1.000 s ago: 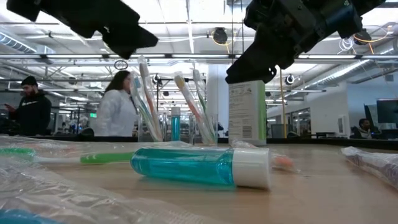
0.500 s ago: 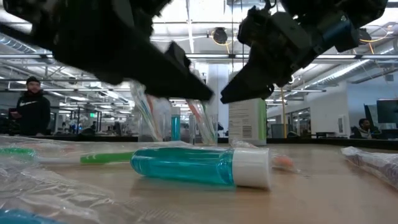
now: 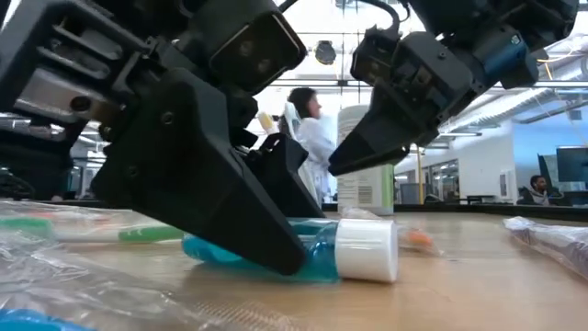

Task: Pick & Place toothbrushing station
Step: Put the blue mouthwash into the transparent organizer

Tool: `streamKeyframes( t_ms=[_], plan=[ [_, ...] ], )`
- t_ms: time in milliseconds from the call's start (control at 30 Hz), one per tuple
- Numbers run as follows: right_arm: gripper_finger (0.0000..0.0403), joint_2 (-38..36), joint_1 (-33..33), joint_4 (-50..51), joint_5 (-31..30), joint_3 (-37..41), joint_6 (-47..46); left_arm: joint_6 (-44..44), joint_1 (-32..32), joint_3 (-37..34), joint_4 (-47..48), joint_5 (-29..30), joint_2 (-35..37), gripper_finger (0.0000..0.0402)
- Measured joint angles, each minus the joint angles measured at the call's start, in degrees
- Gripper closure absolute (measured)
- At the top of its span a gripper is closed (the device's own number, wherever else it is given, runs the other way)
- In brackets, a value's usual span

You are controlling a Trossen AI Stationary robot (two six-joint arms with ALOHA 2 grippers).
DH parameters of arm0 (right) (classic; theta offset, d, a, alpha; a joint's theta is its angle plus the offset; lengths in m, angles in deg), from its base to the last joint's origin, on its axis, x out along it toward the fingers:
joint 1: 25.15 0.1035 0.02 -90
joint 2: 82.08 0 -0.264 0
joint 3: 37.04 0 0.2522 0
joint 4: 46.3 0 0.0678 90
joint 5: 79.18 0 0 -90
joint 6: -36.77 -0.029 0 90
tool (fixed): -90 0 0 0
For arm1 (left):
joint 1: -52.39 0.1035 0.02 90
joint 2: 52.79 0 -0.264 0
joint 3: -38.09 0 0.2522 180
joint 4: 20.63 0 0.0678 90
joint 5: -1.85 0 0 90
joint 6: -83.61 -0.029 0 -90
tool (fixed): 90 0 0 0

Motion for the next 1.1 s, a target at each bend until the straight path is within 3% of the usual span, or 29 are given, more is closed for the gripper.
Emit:
streamKeyframes(
  t_ms=[200, 467, 633, 900, 1100],
  plan=[
    [0.0268, 0.0, 0.5, -2.0, 0.0, 0.0, 1.4, 1.5, 1.3, 0.0, 0.1, -1.8, 0.0, 0.0181],
    [0.0268, 0.0, 0.4, -1.6, 0.0, 0.0, 2.5, 3.0, 2.9, 0.0, 1.6, -4.8, 0.0, 0.0246],
    [0.0268, 0.0, 0.4, -1.8, 0.0, 0.0, 2.7, 2.4, 4.0, -0.1, 4.0, -4.9, 2.2, 0.0236],
    [0.0268, 0.0, 0.4, -2.0, -0.4, 0.0, 5.8, -3.0, 4.4, -0.1, 20.9, 5.6, 13.5, 0.0230],
    [0.0268, 0.0, 0.3, -2.6, -8.4, 0.0, 11.9, -0.7, 4.3, -0.1, 31.9, 13.2, 20.9, 0.0244]
  ],
)
